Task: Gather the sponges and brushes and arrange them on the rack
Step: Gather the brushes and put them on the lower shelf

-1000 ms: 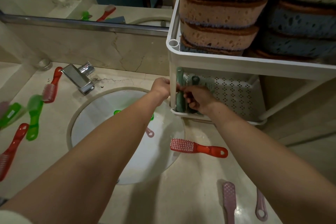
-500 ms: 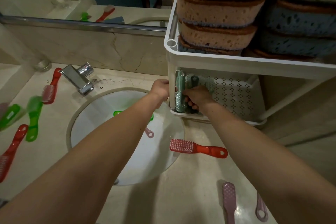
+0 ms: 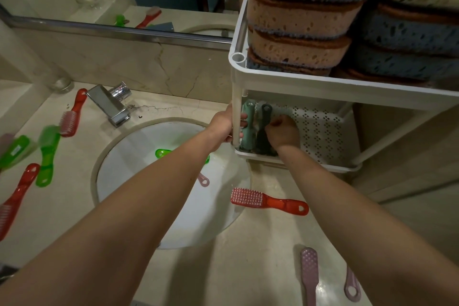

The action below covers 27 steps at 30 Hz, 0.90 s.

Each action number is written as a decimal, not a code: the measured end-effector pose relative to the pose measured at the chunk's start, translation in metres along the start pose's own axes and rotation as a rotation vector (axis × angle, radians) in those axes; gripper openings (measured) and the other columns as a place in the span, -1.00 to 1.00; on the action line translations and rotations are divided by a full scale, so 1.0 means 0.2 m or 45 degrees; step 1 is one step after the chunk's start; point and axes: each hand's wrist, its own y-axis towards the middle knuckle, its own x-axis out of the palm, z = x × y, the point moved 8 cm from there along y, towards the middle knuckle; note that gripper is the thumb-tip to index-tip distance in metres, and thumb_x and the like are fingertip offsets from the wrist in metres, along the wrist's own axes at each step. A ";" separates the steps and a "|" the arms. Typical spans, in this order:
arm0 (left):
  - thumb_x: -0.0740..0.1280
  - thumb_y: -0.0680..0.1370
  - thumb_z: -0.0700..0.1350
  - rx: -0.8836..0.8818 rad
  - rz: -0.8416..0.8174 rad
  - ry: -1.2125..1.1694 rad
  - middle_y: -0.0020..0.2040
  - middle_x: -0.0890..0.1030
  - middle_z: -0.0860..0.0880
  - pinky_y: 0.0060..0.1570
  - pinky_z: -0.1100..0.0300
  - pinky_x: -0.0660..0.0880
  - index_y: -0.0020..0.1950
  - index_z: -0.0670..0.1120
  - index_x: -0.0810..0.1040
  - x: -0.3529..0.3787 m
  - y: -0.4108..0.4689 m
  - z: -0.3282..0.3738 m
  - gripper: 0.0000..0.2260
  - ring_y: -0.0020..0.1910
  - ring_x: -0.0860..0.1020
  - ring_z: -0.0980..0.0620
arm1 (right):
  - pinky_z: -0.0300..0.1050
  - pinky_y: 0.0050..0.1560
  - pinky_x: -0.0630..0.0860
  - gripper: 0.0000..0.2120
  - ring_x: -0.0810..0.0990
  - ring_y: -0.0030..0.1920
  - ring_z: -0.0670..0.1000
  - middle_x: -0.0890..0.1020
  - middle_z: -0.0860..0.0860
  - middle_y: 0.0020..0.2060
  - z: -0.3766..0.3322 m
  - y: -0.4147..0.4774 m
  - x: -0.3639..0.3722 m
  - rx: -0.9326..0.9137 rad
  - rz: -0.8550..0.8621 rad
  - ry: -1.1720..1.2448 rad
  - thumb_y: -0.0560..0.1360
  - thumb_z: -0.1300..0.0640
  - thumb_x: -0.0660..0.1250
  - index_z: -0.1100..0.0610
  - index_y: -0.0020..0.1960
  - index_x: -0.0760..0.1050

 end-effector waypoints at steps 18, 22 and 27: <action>0.02 0.68 0.04 0.188 0.142 -0.087 -0.05 0.63 -0.05 -0.18 0.18 0.48 0.10 -0.12 0.56 -0.09 -0.12 -0.04 -0.62 -0.10 0.57 -0.01 | -0.16 0.04 0.45 -0.83 0.56 0.01 0.02 0.63 0.04 0.05 -0.06 -0.16 0.02 -0.082 -0.012 0.127 0.53 0.21 0.27 0.11 0.08 0.56; 0.14 0.63 -0.13 0.285 0.226 -0.151 -0.03 0.61 -0.06 -0.18 0.20 0.46 0.12 -0.09 0.57 -0.18 -0.20 -0.12 -0.78 -0.14 0.53 0.01 | -0.15 -0.01 0.45 -0.95 0.57 -0.05 -0.01 0.59 -0.06 -0.13 -0.11 -0.31 0.05 -0.196 0.087 0.271 0.54 0.16 0.29 0.04 -0.07 0.51; 0.16 0.60 -0.19 0.308 0.298 -0.220 -0.07 0.62 -0.03 -0.19 0.16 0.47 0.04 -0.05 0.57 -0.30 -0.34 -0.28 -0.80 -0.23 0.54 0.07 | -0.07 -0.18 0.44 -0.81 0.49 -0.28 0.00 0.51 -0.05 -0.34 -0.10 -0.53 0.16 -0.254 0.087 0.353 0.55 0.13 0.24 0.03 -0.24 0.43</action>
